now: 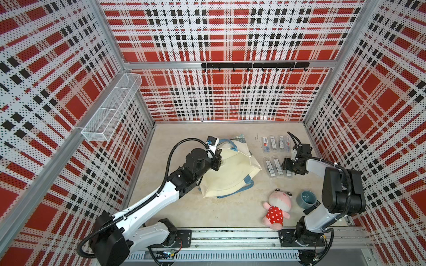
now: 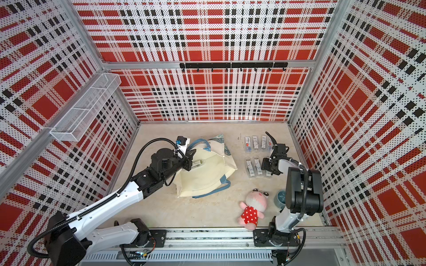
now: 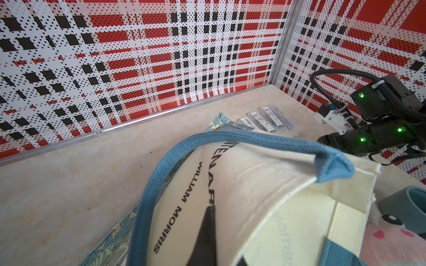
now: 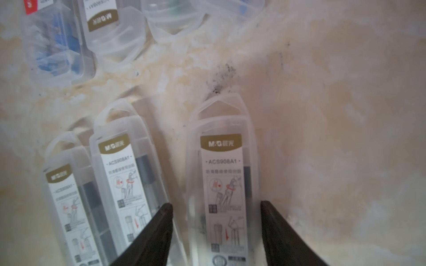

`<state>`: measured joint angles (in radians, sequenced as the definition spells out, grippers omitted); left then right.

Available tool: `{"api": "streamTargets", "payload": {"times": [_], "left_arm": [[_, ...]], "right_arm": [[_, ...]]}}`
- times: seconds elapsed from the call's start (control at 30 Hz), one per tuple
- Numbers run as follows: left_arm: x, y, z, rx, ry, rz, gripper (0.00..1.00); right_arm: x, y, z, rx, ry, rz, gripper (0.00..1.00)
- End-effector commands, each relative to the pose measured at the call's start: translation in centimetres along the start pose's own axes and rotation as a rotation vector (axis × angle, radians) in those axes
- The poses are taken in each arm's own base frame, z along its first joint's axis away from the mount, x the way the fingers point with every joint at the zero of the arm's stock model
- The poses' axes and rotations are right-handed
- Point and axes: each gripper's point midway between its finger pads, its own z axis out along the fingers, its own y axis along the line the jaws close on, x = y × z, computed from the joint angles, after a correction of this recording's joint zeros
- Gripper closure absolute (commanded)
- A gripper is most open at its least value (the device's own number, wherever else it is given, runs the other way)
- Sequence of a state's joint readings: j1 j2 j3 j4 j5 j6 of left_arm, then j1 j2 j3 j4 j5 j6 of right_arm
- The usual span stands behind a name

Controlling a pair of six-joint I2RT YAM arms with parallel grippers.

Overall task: Take out the compass set from the canvas bag
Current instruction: Adjust the compass set at the center of the board, then pick up the compass set from the canvas bag.

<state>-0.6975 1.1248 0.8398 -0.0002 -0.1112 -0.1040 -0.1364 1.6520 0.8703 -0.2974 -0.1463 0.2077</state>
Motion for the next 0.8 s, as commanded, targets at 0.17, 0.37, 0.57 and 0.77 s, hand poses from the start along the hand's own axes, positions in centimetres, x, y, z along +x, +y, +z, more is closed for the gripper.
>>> {"api": "streamTargets", "payload": {"times": [0.17,0.37,0.57,0.77], "left_arm": [[-1.6,-0.8,-0.2,0.036,-0.057,-0.005,1.0],[-1.6,-1.0,-0.2,0.044,-0.054,0.001,1.0],[-2.0,-1.5,-0.6,0.055,-0.044,0.04,1.0],[-1.9,-1.8,-0.6,0.053,-0.019,0.061,1.0]], "right_arm": [[-0.8,1.3,-0.1,-0.092,-0.036,0.013,0.39],[-2.4,2.2,-3.8,-0.105,-0.108,-0.013,0.39],[-3.7,9.8,-14.5,-0.222,-0.407,-0.263,0.38],[2.4,21.2,-25.5,-0.496,-0.764,-0.776,0.44]]}}
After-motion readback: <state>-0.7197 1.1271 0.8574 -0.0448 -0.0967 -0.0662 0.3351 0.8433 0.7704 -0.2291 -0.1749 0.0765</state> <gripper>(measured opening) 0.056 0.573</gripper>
